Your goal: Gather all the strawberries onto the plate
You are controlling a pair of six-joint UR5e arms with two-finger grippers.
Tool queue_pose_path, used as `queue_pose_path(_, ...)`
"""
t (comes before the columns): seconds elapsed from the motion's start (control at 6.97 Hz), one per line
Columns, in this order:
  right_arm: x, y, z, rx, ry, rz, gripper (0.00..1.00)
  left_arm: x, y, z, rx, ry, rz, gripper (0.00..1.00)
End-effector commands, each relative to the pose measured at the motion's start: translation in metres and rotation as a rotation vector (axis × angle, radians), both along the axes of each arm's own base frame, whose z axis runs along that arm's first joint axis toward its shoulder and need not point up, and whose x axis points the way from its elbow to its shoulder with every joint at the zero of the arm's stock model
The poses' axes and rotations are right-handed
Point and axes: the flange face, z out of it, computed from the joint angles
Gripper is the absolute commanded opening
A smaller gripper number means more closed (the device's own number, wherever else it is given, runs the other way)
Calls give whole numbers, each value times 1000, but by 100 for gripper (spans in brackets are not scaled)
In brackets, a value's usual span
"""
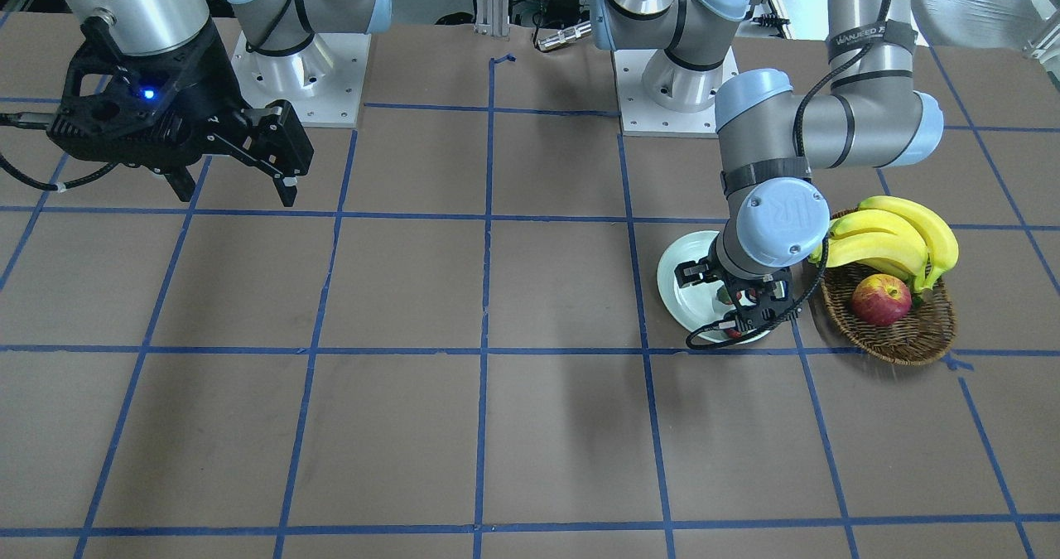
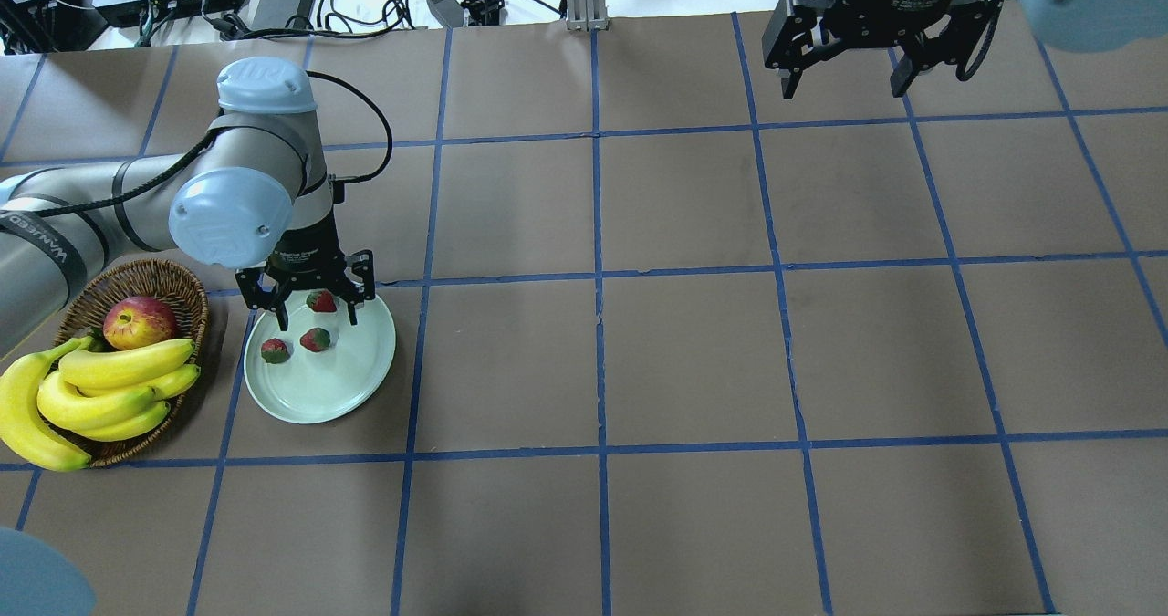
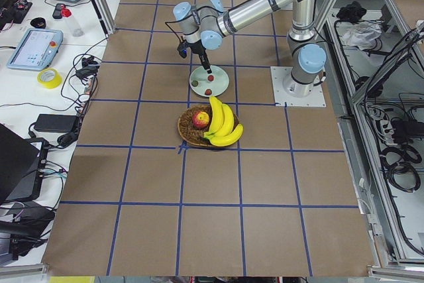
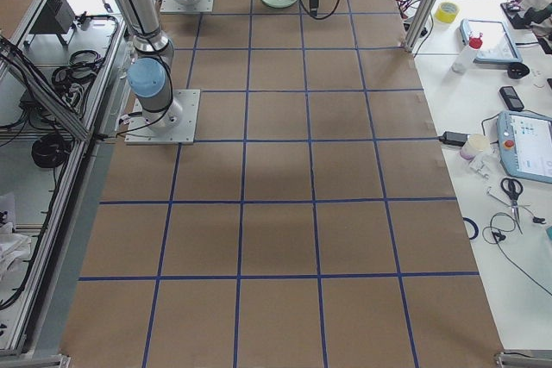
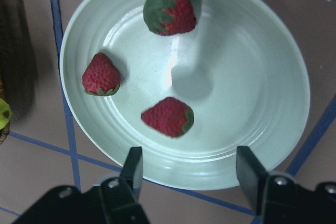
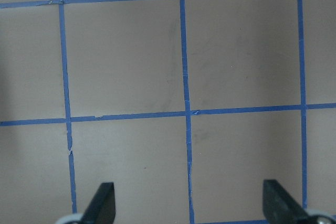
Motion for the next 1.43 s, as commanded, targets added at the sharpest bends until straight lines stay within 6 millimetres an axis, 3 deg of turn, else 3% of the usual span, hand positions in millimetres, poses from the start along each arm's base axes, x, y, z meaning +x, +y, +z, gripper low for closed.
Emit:
queue_pose_path(0.0,0,0,0,0,-1,1,100,-10,-22,58,-131,17,-11,100)
queue_pose_path(0.14,0,-1,-1,2,-1,1,100,-12,-19,92,-177,24,-12,100)
queue_pose_path(0.29,0,0,0,0,-3,0,100,-28,-18,125,-248,156,10,100)
queue_pose_path(0.43,0,-1,-1,1,1,1,100,-33,-15,145,-290,208,13,100)
queue_pose_path(0.86,0,0,0,0,-3,0,100,-32,23,240,-342,209,-104,100)
queue_pose_path(1.0,0,0,0,0,-1,1,100,-36,33,256,-356,211,-118,100)
queue_pose_path(1.29,0,-1,-1,1,1,1,100,-37,37,253,-337,222,-116,100)
